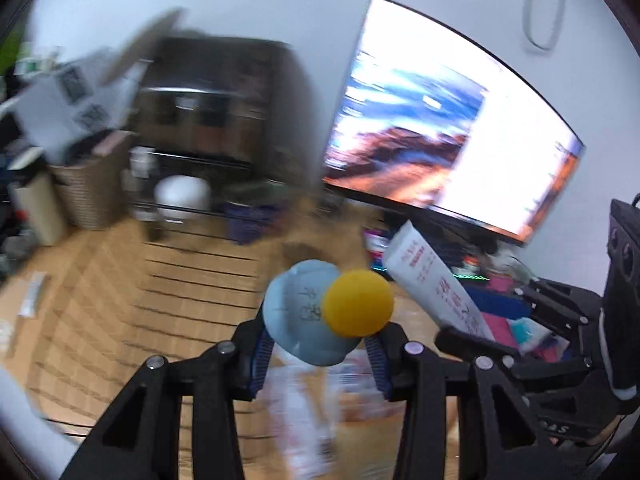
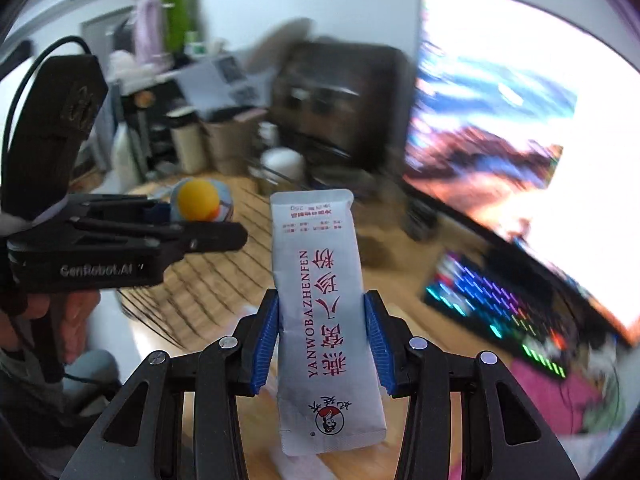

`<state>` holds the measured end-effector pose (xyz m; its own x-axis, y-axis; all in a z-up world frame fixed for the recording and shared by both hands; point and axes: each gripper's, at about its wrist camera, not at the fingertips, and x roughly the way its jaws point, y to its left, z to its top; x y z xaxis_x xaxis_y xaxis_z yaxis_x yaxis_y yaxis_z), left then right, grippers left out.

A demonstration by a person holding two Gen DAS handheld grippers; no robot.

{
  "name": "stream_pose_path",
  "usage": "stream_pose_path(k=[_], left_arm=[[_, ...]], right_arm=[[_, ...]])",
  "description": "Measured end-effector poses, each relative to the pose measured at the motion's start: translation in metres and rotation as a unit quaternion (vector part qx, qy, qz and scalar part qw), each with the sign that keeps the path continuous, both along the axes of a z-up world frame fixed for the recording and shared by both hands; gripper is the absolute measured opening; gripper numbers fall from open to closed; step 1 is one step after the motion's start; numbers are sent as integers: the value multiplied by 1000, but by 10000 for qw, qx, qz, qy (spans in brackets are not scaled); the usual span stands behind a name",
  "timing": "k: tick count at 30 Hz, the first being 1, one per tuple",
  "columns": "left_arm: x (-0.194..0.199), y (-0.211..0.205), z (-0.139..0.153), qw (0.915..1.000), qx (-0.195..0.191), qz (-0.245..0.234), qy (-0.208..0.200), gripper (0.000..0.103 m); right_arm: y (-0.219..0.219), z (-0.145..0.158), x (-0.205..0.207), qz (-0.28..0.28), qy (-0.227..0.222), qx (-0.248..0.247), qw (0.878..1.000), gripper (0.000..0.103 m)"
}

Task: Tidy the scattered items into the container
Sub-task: 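Carry the duck and packet over the wire basket and open both tools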

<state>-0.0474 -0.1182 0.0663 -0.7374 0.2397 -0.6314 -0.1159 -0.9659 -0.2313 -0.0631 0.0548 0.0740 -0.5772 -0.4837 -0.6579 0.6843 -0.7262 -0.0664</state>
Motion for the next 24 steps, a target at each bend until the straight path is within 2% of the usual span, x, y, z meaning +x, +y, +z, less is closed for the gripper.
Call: stream_pose_path(k=[2,5,8,11,14,18,20,24], left_arm=[[1,-30,-2,9995,-67,309,-68,47],[-4,-71,-17,9972,-137,636,-374,47],[-9,-96,-36,9949,-82,775,-638,47],[-12,-110,-47,9941,52,824,-708,50],[-9,-118,-51,9934,162,936,-647,65],[-5,-123,-52,9929,224,956,-674,67],[-4,-122,-52,9927,225,964,-689,67],[2,-114,-45,9936,211,920,-620,67]], right_arm=[[-36,3,2,366,-46,35,9993,44],[-85,-3,-1,719,-137,154,9972,44],[-126,-20,-11,911,-393,274,9947,44],[-154,-39,-13,1013,-641,375,9921,44],[-165,-52,-18,969,-748,425,9916,44],[-165,-58,-23,886,-717,472,9924,46],[-162,-57,-25,887,-726,407,9926,51],[-149,-50,-28,816,-763,284,9933,52]])
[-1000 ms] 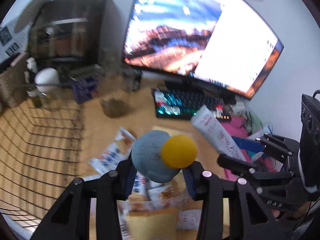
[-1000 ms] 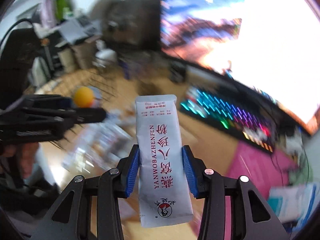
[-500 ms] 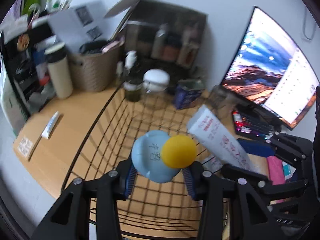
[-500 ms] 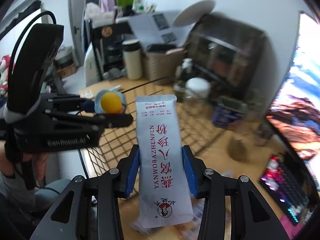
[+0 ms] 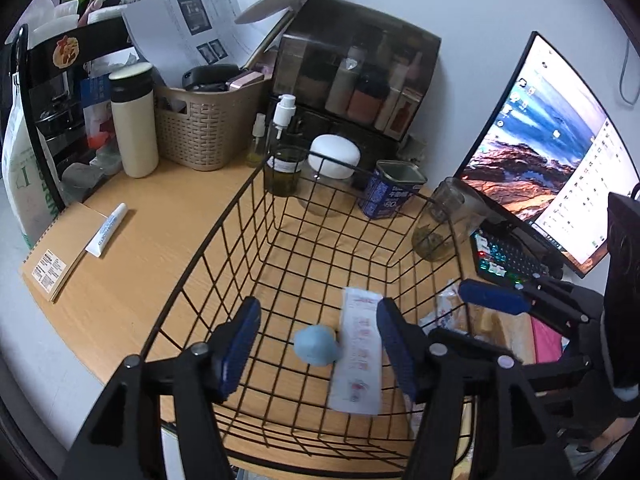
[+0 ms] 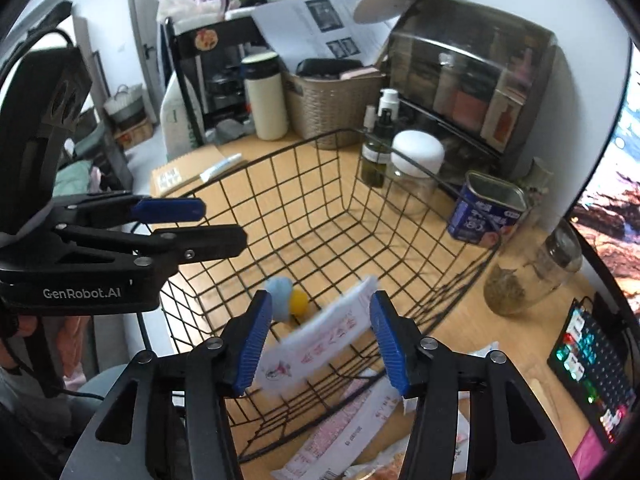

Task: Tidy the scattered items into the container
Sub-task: 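Carry the duck and packet over the wire basket and open both tools, then move both tools back over the bagged bread slices on the desk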

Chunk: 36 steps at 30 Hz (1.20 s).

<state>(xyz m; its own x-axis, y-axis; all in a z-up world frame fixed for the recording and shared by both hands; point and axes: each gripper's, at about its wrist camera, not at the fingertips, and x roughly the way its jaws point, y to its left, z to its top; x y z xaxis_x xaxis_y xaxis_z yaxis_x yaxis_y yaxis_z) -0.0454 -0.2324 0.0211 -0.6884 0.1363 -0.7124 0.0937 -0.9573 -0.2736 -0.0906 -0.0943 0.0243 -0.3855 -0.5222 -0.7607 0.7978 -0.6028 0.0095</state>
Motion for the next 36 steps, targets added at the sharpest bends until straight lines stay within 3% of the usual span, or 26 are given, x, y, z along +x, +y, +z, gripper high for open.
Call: stream_pose_path(k=[4,8,13,17,20,25,31,36], left_arm=[[8,23,11,9996,-92,-253,52,67],[18,65,21,9964,-77,-846,34,67],[34,146,23,9847,-282,-1690,-309,68],[48,208,1,9724,-541,-2171,-654,70],[51,232,-27,9691,-797,-2121,-976,70],[51,244,-67,9696,-670,-1882,-1416,70],[43,255,-83,9721,-999,-1676,-1302,75],[31,252,-87,9734,-1200,-1490,-1263,81]], right_arm=[[36,20,4,-328,106,-251,9991,52],[97,41,10,-781,306,-458,9954,54],[175,49,24,-1523,496,-461,9860,56],[223,41,44,-1930,499,-465,9788,57],[249,22,64,-2091,335,-397,9765,58],[284,-22,88,-2282,23,28,9736,58],[330,-41,93,-2532,-338,-264,9664,58],[334,-48,87,-2500,-399,-332,9668,58]])
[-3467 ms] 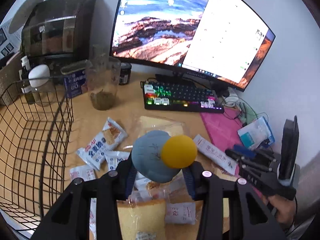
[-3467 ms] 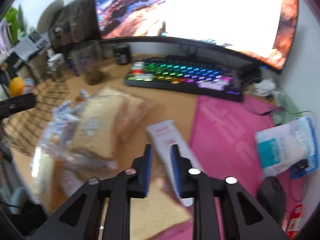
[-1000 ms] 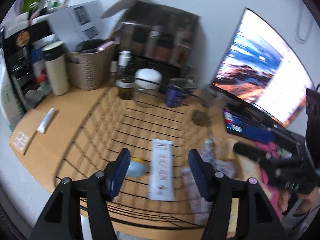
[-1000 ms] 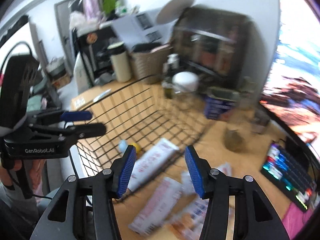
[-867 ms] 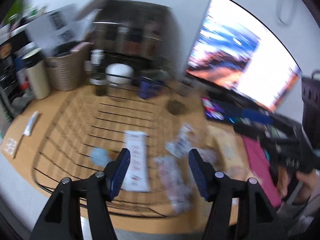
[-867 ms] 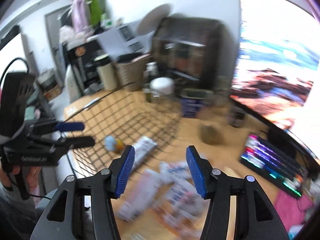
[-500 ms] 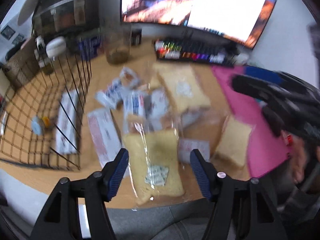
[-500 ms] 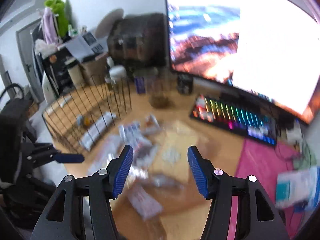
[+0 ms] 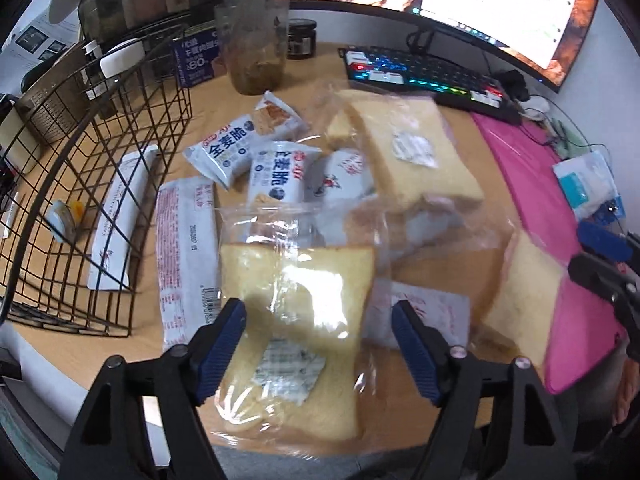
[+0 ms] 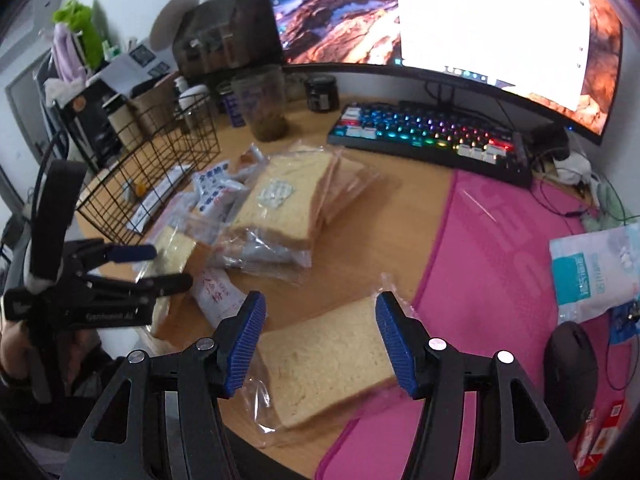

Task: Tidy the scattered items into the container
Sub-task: 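Move both tools back over the bagged bread slices on the desk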

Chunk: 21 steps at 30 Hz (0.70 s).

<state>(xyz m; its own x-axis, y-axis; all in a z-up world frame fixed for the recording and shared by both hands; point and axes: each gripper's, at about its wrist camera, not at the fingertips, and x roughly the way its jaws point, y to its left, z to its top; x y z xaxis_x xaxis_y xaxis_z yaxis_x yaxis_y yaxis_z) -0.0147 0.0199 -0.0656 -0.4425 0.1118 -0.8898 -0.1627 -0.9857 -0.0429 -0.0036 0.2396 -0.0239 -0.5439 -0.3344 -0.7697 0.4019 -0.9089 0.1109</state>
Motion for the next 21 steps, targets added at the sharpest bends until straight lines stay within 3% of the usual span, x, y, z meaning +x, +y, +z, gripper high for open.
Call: stream_pose_path(k=[6,11,21], left_arm=[[-11,-2,-9,9973,-723,-75,67,83],[-15,-29,4,9999,110,80,-43,83],[-23,-42,-13,9994,66,77,-319,86]], right_arm=[[-6,-11,-9,40,-150,-110,9998,58],[-15,-11,-15,110,-163,-97,9998,58],[-35,-17,-25,281,-238,-206,9991,58]])
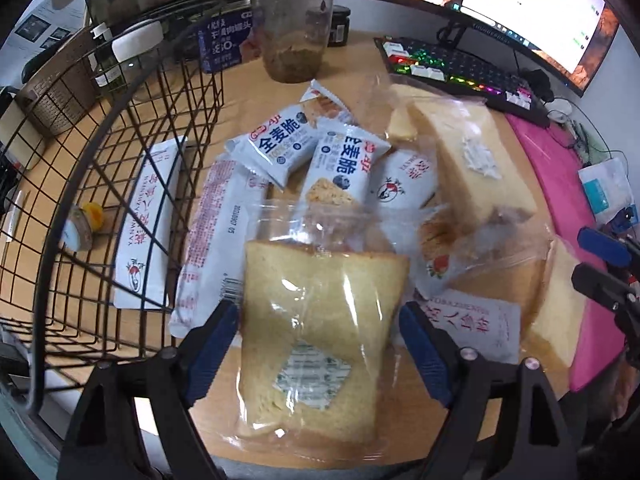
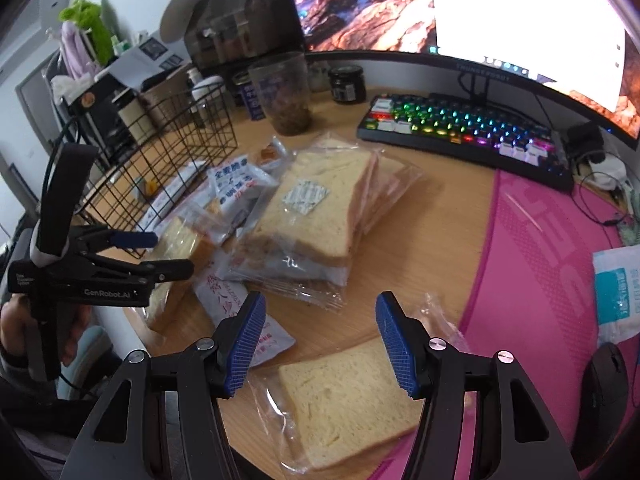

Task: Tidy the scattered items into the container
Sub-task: 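Move both tools back over the bagged bread slices on the desk, then grasp a bagged bread slice with the left tool while the right tool grasps another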

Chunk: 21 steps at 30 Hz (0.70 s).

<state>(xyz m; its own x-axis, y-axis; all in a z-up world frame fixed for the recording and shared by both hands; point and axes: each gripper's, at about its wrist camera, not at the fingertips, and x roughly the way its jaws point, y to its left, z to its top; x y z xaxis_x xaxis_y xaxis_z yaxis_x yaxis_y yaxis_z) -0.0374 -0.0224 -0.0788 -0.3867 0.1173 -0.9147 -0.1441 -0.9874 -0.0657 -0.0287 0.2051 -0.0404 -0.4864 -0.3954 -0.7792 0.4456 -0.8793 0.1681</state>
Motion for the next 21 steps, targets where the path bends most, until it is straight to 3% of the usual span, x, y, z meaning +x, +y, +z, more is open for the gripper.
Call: stream_pose_path(k=[3,7,11,16,21], left_arm=[[-3,1,-8,9999,114,-33,-122,90],[-2,6,-10,9998,80,-119,106,90],[-3,4,-6,9996,203,-70,175,80],[-3,-2,-1,9992,326,-81,205,78],[-2,-4,-3,9990,374,-173,170,78]], right_arm=[[-3,0,-3,43,-6,2,10000,58],[-4,0,-8,-4,3,-13,10000,58],[-9,-3,-16,-84,-42,21,10000,58],[-22,0,-37,-482,-84,-215,9986,58],[-48,-6,-66,-834,-149,-4,9964,58]])
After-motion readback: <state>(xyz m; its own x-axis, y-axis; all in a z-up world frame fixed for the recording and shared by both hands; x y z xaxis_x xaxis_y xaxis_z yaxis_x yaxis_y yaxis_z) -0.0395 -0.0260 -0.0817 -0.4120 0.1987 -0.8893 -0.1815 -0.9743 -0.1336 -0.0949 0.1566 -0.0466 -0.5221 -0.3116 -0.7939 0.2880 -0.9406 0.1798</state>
